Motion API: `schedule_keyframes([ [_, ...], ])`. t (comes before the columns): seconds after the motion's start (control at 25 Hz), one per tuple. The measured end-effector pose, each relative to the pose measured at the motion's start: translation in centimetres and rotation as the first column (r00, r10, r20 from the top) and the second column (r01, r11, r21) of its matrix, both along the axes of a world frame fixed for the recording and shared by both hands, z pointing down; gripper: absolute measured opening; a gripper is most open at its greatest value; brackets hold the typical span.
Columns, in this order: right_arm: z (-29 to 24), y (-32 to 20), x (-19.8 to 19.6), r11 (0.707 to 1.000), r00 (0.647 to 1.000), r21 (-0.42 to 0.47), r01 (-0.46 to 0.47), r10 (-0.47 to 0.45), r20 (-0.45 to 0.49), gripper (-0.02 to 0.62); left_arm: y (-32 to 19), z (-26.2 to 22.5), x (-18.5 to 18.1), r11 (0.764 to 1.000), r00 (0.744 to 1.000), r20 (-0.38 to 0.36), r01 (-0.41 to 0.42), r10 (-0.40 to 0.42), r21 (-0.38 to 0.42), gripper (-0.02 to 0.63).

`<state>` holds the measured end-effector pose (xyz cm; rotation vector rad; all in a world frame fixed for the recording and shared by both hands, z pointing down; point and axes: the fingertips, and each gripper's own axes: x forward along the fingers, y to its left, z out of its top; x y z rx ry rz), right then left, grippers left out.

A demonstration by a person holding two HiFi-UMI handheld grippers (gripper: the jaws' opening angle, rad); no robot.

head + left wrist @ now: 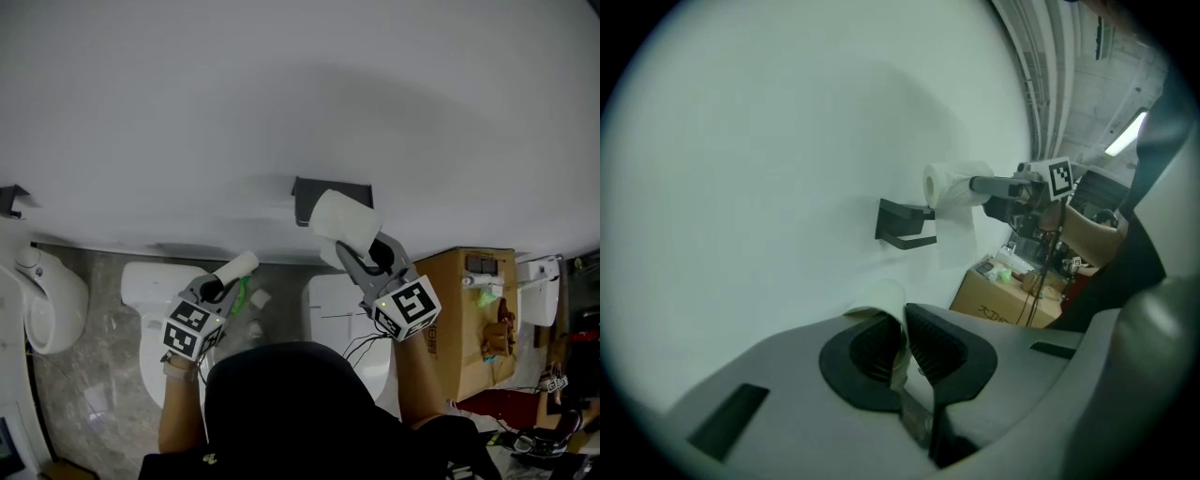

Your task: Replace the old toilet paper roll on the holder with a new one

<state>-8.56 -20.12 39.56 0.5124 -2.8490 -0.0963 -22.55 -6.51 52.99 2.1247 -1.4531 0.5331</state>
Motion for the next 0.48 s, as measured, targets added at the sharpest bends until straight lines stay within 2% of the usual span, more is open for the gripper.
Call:
schedule_keyframes([
  [0.28,-1.3,-2.5,-1.9,0.992,0.975,0.091,0.083,-0.062,-0.212,0.146,0.2,0.1,0.0,0.999,0.998,-0.058,0.024,-0.021,0.043,0.032],
  [0.48,-1.0,-3.7,-3.3,0.976,0.908,0.123,0.178,-0.115,-0.403,0.146,0.4,0.4,-0.1,0.999,0.997,-0.070,0.030,-0.027,0.040,0.032],
])
